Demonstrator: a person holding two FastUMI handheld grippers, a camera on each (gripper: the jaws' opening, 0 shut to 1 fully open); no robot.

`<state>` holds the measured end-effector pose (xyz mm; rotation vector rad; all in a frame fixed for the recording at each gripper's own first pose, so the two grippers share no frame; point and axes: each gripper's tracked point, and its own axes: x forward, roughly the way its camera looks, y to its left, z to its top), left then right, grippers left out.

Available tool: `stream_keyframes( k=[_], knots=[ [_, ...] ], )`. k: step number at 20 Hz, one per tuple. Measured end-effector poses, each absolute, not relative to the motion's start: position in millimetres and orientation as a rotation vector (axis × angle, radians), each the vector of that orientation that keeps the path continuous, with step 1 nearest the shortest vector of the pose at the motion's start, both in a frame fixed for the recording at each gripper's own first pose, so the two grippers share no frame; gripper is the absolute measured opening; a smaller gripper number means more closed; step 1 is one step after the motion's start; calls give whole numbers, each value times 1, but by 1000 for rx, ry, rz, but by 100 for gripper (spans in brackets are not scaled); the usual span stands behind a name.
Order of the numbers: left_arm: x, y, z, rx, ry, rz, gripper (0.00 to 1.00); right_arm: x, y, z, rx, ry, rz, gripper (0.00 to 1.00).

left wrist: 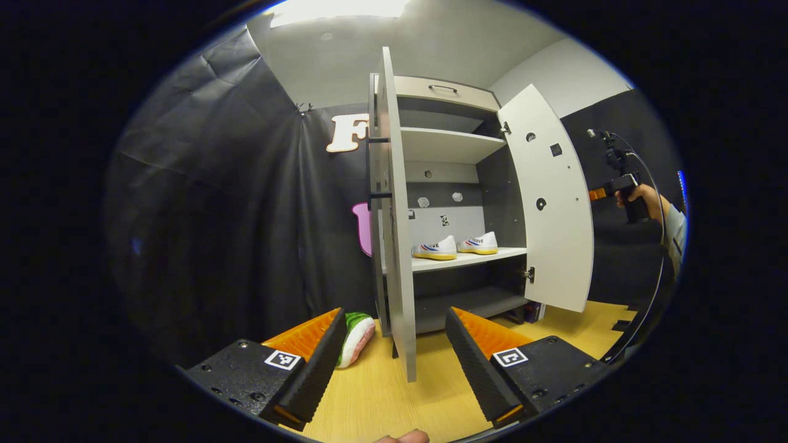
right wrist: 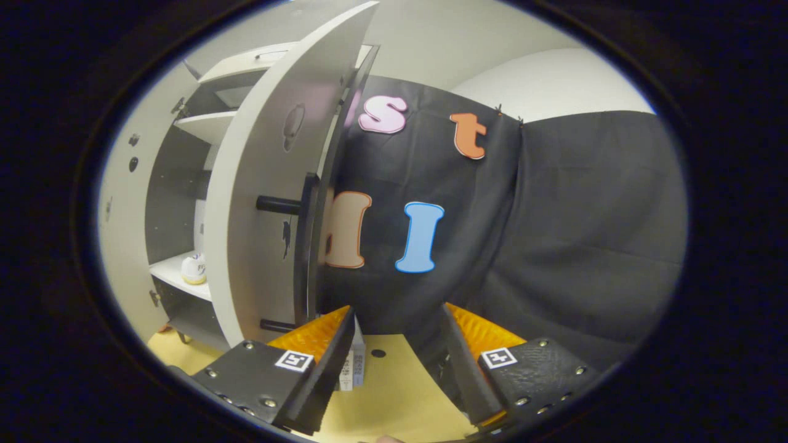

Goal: Grab one shoe with the right hand and put it into the shoe cabinet, grab the other shoe with the left hand and put it into the shoe cabinet; then close the right door with the right hand and the left door with the left hand.

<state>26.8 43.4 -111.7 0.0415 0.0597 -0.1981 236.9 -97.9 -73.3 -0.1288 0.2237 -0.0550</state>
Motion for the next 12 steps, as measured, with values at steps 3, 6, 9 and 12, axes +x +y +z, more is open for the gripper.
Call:
stream_keyframes(
  k=[3, 6, 9, 12],
  knots=[
    [22, 47, -115, 34, 68, -183, 97, 231, -73, -72, -112, 216, -8, 82],
    [19, 48, -114, 31, 74, -179, 97, 225, -28, -71, -51, 217, 100, 84],
    [21, 54, -105, 51, 61, -175, 97, 226, 3, -69, -45, 192, 142, 84],
    [16, 62, -99, 67, 40, -164, 97, 226, 34, -70, 5, 191, 182, 82]
  ],
)
